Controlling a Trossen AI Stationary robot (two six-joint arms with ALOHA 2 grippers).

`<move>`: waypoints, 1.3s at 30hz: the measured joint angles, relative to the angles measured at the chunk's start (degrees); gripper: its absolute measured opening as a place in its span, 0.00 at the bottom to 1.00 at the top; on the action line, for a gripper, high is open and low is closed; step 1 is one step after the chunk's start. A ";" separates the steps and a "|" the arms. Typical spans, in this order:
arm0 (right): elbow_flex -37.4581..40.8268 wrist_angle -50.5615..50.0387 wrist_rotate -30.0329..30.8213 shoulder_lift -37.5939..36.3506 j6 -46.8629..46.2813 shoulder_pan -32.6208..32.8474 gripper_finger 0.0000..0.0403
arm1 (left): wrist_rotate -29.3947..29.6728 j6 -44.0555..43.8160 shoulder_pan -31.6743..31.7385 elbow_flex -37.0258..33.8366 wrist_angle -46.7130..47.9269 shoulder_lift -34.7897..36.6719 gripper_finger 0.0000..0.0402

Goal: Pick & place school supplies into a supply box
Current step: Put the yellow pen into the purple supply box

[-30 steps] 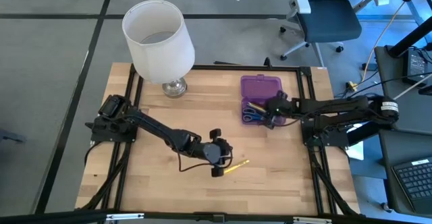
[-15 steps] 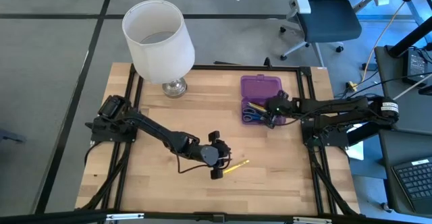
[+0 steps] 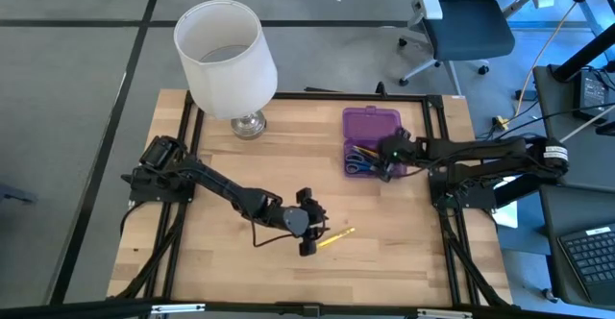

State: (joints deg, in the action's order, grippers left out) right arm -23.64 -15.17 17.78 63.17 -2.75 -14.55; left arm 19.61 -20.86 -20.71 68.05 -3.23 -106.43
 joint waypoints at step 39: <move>-32.49 12.26 -13.40 39.89 7.86 39.29 0.31 | -2.61 3.85 -5.18 -52.31 -39.91 35.35 0.36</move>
State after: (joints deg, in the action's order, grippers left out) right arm -56.13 -2.91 4.38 103.06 5.10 24.75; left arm 17.00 -17.02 -25.89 15.74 -43.14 -71.08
